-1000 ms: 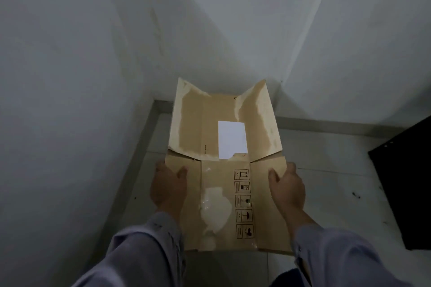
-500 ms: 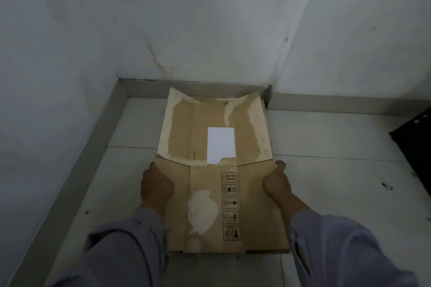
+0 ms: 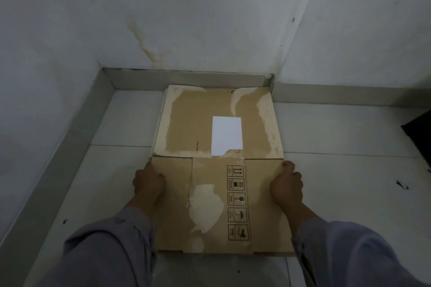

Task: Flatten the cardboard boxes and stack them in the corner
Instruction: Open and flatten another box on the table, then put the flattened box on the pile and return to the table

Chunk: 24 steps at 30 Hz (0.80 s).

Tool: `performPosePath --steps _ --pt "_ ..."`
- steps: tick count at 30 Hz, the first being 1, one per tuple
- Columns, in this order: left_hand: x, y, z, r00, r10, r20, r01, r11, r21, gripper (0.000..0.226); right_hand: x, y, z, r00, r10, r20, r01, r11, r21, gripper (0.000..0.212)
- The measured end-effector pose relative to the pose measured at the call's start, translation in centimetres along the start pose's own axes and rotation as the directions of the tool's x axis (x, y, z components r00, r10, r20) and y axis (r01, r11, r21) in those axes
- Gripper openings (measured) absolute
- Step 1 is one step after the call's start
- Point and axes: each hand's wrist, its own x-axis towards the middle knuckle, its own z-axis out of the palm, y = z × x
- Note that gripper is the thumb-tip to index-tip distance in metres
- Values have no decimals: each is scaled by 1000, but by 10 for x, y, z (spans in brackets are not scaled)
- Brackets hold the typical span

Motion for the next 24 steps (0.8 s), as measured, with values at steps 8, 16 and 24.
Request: performPosePath --steps 8,16,24 --pt "-35 29 16 932 274 -239 -233 954 187 83 -12 -20 9 913 -409 4 383 850 -362 62" --pt "-47 34 59 820 555 138 -557 717 419 112 -16 -39 37 822 -453 344 566 712 -416 73" --pt "-50 47 50 851 473 227 -523 730 441 121 -19 -56 38 858 -319 402 488 748 -449 76"
